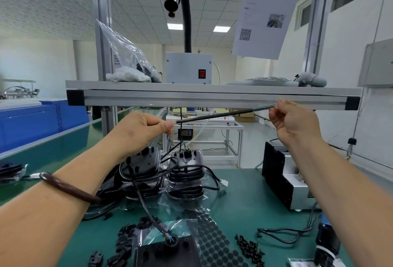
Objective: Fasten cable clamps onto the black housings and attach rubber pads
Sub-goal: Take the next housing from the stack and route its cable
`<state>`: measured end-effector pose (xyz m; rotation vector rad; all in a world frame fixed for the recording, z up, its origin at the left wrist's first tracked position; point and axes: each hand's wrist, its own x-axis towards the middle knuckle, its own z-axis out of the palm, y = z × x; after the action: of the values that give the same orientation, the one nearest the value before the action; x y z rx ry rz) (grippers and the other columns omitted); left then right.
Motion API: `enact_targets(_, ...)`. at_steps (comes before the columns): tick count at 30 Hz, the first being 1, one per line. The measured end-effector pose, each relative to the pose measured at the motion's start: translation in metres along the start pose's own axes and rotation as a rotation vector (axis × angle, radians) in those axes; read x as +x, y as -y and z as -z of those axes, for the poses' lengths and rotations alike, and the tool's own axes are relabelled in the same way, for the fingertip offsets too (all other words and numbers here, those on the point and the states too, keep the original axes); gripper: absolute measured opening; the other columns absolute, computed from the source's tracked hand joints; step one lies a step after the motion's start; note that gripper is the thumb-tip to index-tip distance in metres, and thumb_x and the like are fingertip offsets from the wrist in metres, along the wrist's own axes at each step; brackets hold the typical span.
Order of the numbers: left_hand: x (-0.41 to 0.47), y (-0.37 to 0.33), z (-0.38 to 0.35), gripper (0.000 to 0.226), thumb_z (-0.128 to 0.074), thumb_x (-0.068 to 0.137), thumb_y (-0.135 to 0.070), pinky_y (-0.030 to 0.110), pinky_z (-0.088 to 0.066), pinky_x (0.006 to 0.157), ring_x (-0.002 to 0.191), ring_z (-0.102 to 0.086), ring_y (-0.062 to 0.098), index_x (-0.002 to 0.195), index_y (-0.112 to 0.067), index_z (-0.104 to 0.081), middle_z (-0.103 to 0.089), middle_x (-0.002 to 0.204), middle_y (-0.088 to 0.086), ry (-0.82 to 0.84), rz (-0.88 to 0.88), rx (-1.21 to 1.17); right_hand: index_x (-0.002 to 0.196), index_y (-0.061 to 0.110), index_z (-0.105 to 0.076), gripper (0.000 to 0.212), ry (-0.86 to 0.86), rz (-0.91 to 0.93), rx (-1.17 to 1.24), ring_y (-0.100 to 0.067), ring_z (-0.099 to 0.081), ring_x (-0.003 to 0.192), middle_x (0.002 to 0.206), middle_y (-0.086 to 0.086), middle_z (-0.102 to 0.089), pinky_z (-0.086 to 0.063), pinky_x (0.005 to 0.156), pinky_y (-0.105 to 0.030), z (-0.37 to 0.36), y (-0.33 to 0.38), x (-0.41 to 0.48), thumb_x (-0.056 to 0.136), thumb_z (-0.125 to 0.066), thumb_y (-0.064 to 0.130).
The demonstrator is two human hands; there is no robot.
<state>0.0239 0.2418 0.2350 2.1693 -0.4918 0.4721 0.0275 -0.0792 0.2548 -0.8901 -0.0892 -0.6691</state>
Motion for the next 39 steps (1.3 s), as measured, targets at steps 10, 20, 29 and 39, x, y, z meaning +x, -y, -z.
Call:
enact_targets(10,-0.004,0.007,-0.006,0.059,-0.064,0.082,-0.048,0.032,-0.038,0.098,0.102,-0.053,0.015,0.135,-0.028,-0.048,-0.060,0.108,-0.001,-0.320,0.137,-0.359,0.084,0.002,-0.055,0.012,-0.049,-0.168,0.260,-0.011,-0.056,0.056,0.076,-0.008,-0.054,-0.053,0.053,-0.016,-0.004,-0.035,-0.010,0.095,-0.054,-0.001)
enact_targets(20,-0.115,0.045,-0.096,0.012,-0.049,0.098,-0.023,0.030,-0.054,0.075,0.089,-0.070,0.015,0.104,-0.023,-0.060,-0.069,0.103,0.007,-0.039,0.570,-0.747,0.088,-0.002,-0.053,0.008,-0.320,-0.557,0.229,-0.016,-0.056,0.073,0.091,-0.015,-0.053,-0.054,0.049,-0.018,0.035,-0.137,-0.061,0.095,-0.053,-0.004)
enact_targets(29,-0.099,0.034,-0.113,0.025,-0.049,0.098,-0.018,0.025,-0.056,0.062,0.054,-0.052,0.004,0.089,-0.013,-0.071,-0.058,0.061,-0.006,-0.099,0.440,-0.809,0.117,0.018,-0.068,0.031,0.440,-0.183,-0.841,0.005,-0.057,0.062,0.078,0.012,-0.060,-0.046,0.061,-0.013,0.006,-0.130,-0.121,0.088,-0.063,0.008)
enact_targets(39,-0.137,0.050,-0.090,0.036,-0.071,0.084,-0.030,0.000,-0.041,0.068,0.076,-0.061,-0.017,0.082,-0.066,-0.063,-0.068,0.080,-0.033,0.210,0.181,-0.103,0.088,0.008,-0.066,0.015,0.484,-0.282,-0.433,-0.006,-0.046,0.049,0.056,0.005,-0.056,-0.038,0.045,-0.017,-0.013,-0.113,-0.135,0.094,-0.061,0.020)
